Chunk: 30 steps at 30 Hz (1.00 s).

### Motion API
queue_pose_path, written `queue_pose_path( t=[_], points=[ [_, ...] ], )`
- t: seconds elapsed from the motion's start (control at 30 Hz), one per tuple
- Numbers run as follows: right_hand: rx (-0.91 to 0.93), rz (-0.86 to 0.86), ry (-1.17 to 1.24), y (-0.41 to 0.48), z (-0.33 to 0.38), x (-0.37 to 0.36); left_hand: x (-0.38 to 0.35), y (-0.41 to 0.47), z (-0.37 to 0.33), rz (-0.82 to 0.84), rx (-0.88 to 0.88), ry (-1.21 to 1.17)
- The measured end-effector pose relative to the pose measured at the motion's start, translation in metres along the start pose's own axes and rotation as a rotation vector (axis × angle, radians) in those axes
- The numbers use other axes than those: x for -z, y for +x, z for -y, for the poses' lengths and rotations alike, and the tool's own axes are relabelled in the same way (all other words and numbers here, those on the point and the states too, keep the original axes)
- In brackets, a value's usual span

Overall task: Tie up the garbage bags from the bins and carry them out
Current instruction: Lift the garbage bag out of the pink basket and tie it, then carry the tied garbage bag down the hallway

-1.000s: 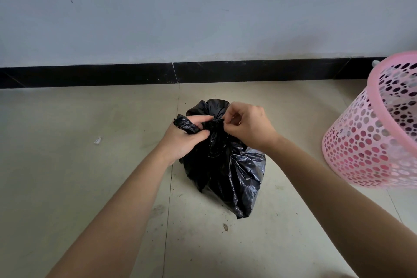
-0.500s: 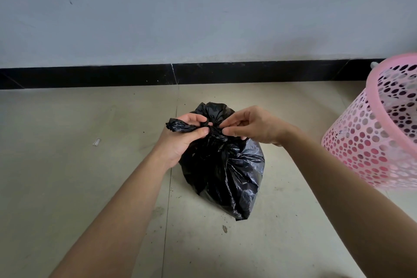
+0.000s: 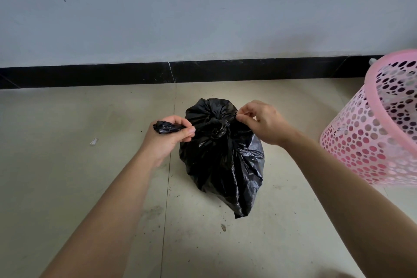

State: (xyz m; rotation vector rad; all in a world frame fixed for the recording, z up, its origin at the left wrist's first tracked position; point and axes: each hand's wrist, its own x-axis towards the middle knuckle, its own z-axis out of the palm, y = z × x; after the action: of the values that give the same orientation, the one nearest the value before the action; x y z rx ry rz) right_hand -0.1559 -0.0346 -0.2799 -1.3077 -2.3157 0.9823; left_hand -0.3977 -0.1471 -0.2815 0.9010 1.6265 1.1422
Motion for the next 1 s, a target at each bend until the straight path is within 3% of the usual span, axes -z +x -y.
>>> queue_pose_path(
  t=[0.13, 0.3, 0.37, 0.47, 0.6, 0.8, 1.0],
  points=[
    [-0.030, -0.114, -0.009, 0.001, -0.008, -0.015, -0.008, 0.001, 0.008, -0.049, 0.008, 0.010],
    [-0.158, -0.154, 0.152, -0.005, -0.011, -0.048, -0.028, 0.000, 0.029, -0.336, 0.169, -0.212],
    [-0.204, -0.156, 0.205, -0.005, -0.011, -0.060, -0.042, 0.000, 0.041, -0.408, 0.195, -0.124],
    [-0.238, -0.156, 0.253, -0.007, -0.011, -0.070, -0.056, -0.001, 0.054, -0.383, 0.129, 0.039],
    [-0.206, -0.253, 0.276, -0.019, -0.004, -0.073, -0.062, -0.012, 0.055, -0.359, 0.039, 0.069],
    [-0.168, -0.330, 0.285, -0.051, 0.041, -0.066, -0.056, -0.053, 0.036, -0.586, -0.136, 0.068],
    [-0.176, -0.391, 0.341, -0.047, 0.136, -0.001, -0.018, -0.072, -0.076, -0.658, -0.201, 0.164]
  ],
)
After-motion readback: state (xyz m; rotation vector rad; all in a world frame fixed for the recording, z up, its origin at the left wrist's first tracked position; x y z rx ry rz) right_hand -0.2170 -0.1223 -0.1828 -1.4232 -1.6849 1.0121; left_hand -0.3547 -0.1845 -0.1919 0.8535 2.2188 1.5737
